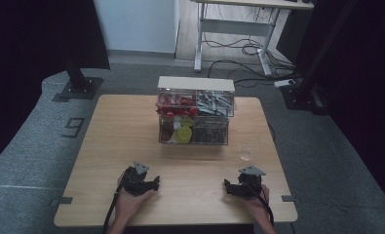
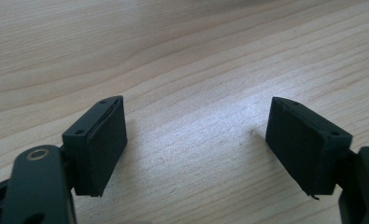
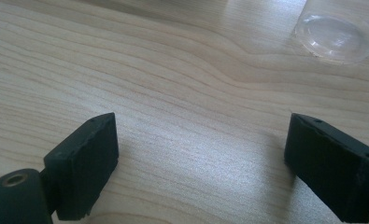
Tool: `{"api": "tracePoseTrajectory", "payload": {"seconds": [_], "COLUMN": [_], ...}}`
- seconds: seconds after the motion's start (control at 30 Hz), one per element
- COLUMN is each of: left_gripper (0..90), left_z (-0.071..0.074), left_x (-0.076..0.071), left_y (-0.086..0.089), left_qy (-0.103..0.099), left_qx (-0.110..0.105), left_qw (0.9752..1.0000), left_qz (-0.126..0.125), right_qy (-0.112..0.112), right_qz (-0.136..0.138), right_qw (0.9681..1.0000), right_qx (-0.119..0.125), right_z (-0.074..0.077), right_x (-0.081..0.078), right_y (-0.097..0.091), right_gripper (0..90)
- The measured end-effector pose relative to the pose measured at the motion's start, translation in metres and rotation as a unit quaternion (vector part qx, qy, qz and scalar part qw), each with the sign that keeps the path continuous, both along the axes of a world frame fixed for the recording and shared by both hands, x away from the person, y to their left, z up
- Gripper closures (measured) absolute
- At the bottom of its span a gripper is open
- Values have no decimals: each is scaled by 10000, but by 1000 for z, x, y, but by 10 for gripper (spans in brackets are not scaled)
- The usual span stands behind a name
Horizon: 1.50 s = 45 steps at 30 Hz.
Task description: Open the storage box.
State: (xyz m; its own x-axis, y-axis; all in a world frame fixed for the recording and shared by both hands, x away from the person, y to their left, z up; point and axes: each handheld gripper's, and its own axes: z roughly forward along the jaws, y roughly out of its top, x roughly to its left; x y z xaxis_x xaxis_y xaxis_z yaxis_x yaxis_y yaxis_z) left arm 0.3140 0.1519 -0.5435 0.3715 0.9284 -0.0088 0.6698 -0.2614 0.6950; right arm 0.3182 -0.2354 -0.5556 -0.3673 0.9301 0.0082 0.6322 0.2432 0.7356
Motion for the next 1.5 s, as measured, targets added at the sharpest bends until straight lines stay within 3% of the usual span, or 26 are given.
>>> {"api": "tracePoseTrajectory", "payload": {"seconds": [0.33, 0.4, 0.7, 1.07, 1.5], "left_gripper": [306, 334, 437, 606, 760], "left_z": [19, 23, 41, 63, 67], "left_x": [-11, -12, -16, -11, 0], "left_y": [6, 9, 12, 4, -5], "left_qy": [-388, -431, -521, -645, -636], "left_qx": [-187, -304, -454, -545, -601], "left_qw": [9991, 9986, 9975, 9963, 9958], "left_qz": [54, 45, 138, -149, -280], "right_qy": [-28, -30, -38, -41, -40], "right_qz": [-28, -26, -14, -59, -56], "right_qw": [10000, 10000, 10000, 10000, 10000], "right_qx": [1, 1, 8, 5, 14], "right_z": [0, 0, 0, 0, 0], "right_x": [0, 0, -1, -1, -1], "right_y": [0, 0, 0, 0, 0], "right_gripper": [123, 126, 133, 136, 139]}}
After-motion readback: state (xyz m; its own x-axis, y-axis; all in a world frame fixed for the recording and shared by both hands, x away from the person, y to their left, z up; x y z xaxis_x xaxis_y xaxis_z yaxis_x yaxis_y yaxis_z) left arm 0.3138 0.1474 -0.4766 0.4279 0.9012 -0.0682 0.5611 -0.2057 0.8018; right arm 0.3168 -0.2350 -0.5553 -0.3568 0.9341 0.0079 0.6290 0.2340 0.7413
